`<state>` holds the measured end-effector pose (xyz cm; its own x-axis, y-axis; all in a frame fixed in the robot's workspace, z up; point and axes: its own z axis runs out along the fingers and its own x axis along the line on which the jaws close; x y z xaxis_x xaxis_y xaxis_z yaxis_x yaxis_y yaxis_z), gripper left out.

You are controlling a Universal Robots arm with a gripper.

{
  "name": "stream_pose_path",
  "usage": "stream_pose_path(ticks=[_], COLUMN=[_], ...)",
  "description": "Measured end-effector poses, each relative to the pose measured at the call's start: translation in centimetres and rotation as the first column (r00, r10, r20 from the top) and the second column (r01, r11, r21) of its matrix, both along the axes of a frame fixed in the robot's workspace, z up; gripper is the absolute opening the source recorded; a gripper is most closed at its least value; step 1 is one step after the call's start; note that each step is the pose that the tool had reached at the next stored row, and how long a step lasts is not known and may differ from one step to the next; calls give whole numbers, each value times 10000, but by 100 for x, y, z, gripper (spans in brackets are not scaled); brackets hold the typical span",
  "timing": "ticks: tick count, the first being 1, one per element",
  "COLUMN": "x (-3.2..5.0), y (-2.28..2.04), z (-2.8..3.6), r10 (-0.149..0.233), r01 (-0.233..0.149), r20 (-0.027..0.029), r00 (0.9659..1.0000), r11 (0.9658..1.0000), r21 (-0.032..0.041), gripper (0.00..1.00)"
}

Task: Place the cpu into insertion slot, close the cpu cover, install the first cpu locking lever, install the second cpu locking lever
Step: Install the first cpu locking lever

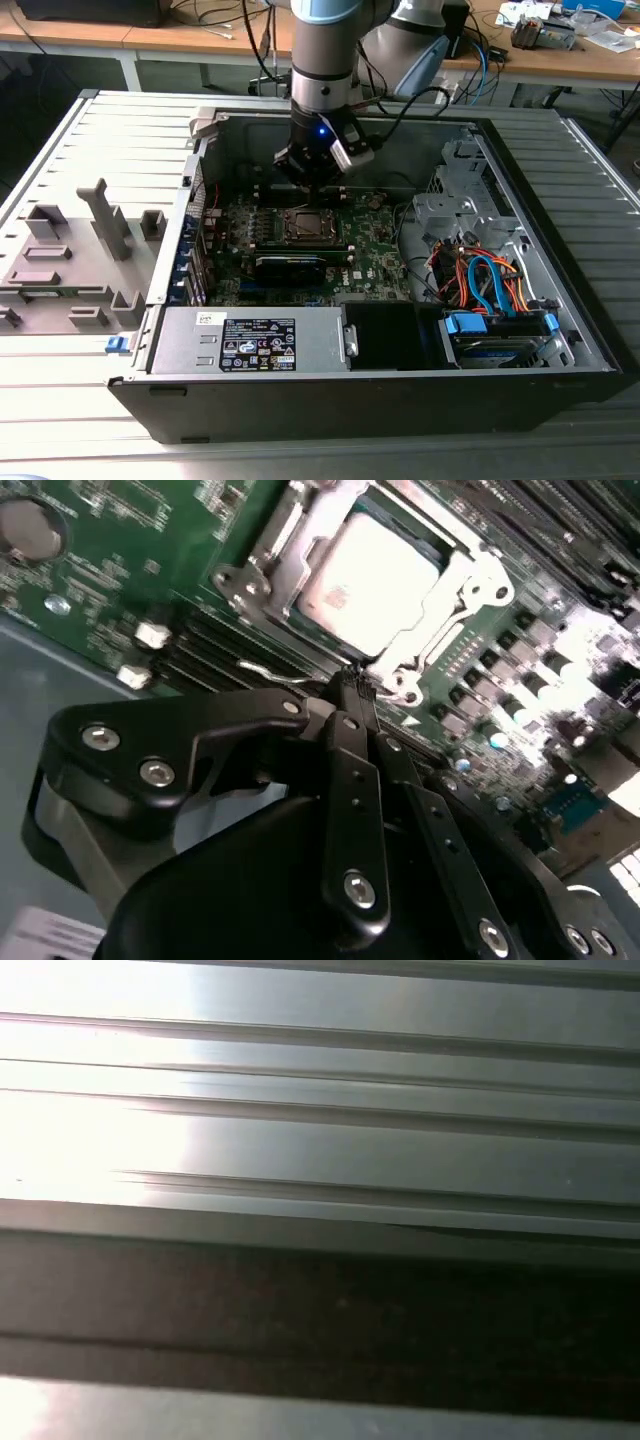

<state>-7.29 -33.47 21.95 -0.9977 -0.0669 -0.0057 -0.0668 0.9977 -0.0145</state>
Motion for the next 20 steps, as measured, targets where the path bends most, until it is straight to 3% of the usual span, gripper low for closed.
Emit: stream_pose_path(ticks=[1,4,20], x=[-106,-118,89], y=[0,4,3], z=[-15,-79,-164], r10=[1,49,181], r01=[-1,-49,-181], r20=[6,4,1], r00=[10000,10000,9998], r11=[10000,10000,9998], r21=[21,42,40], gripper=[11,11,11])
